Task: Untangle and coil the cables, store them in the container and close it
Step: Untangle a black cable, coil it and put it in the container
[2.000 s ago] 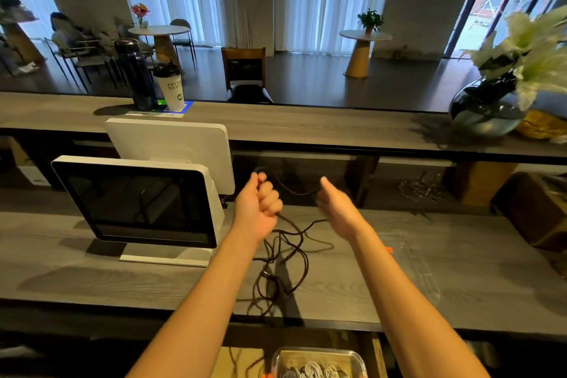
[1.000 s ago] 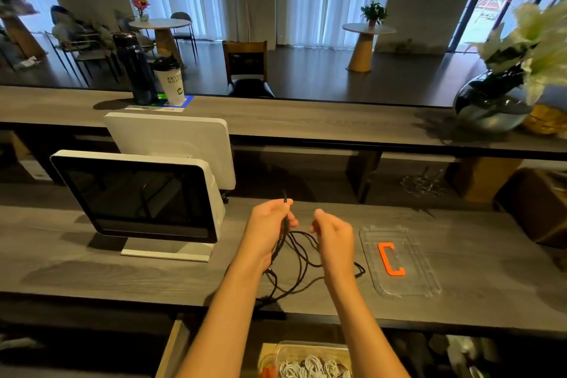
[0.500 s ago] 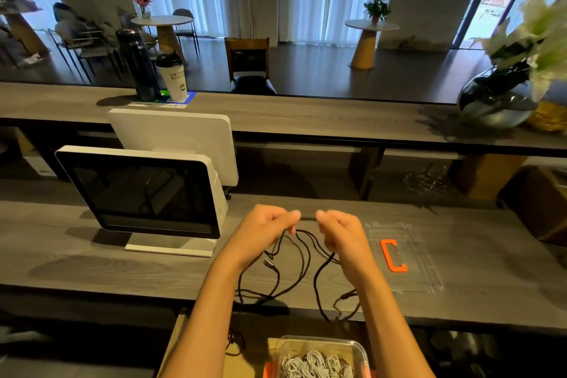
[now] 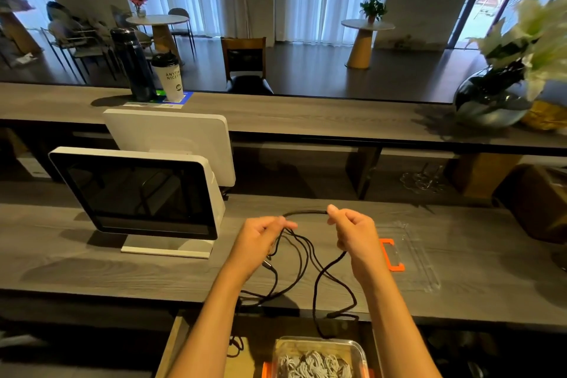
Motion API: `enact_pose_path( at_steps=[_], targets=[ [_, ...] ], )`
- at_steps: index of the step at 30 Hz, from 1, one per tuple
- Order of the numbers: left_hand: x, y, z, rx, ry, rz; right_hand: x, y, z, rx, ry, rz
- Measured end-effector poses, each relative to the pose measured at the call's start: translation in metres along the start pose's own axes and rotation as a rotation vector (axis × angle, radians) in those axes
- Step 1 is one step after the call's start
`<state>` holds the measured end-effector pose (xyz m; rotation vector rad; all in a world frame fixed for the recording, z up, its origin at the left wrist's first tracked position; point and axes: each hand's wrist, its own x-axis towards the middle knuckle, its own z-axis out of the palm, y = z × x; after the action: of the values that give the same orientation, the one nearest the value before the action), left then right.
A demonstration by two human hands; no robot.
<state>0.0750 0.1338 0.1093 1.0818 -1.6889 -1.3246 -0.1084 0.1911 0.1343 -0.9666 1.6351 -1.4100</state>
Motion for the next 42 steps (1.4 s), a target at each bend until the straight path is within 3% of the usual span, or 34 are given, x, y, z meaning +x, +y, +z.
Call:
enact_pose_path(
  at_steps=[2,5,9,12,15,19,23,29,34,37,39,42],
  targets=[
    [0.004,0.002,0.0,-0.221,0.204,-0.034,0.0,0.004,0.0,-0.003,-0.082,0.034],
    [0.01,0.012,-0.007,-0.783,0.438,-0.059,-0.001,0.009,0.001,-0.024,-0.165,0.029],
    [0.01,0.026,-0.026,-1.405,0.494,-0.021,-0.003,0.015,0.0,-0.1,-0.278,-0.001],
    [0.006,0.028,-0.033,-1.539,0.499,0.002,-0.003,0.018,0.003,-0.137,-0.27,-0.007],
    [0.006,0.026,-0.035,-1.363,0.451,-0.034,-0.002,0.017,0.003,-0.172,-0.245,-0.058],
    [0.006,0.024,-0.025,-0.893,0.431,-0.089,-0.005,0.014,0.001,-0.303,-0.357,-0.137],
    [0.007,0.015,-0.014,-0.577,0.397,-0.166,-0.01,0.007,0.003,-0.274,-0.422,-0.187],
    [0.003,0.018,-0.001,0.041,-0.045,-0.307,-0.012,0.0,0.011,-0.181,-0.343,-0.267],
    [-0.006,0.023,0.002,-0.077,-0.517,-0.373,-0.01,0.001,0.013,-0.124,-0.206,-0.243],
    [-0.009,0.024,0.002,0.025,-0.786,-0.283,-0.01,0.003,0.014,-0.13,-0.198,-0.232],
    [-0.011,0.024,0.002,-0.028,-0.821,-0.299,-0.009,0.005,0.014,-0.134,-0.196,-0.229],
    [-0.01,0.022,-0.003,-0.09,-0.64,-0.313,-0.006,0.007,0.01,-0.134,-0.165,-0.208]
  ],
)
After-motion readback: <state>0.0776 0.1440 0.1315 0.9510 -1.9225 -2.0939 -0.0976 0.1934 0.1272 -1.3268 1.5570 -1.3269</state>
